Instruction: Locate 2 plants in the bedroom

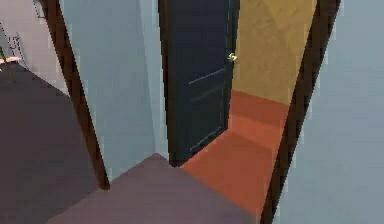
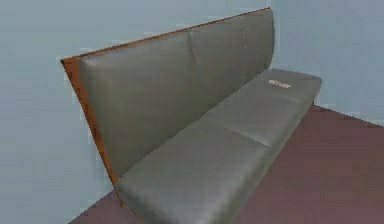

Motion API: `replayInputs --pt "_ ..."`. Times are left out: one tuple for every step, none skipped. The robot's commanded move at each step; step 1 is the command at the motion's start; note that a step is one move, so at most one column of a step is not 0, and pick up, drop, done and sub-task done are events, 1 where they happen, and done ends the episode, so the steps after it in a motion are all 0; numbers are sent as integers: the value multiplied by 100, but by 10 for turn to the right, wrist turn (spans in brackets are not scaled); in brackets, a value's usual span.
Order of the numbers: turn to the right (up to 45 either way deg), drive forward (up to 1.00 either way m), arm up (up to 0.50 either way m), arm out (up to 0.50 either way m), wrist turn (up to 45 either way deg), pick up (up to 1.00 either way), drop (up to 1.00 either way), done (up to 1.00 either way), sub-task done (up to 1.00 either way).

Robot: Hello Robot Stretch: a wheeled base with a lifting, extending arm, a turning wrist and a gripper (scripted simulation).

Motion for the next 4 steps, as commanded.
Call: replayInputs --pt "0 100 0 0 0 0 0 0 0" --pt "-30 0 0 0 0 0 0 0 0" --pt "0 20 0 0 0 0 0 0 0" --pt "450 0 0 0 0 0 0 0 0"
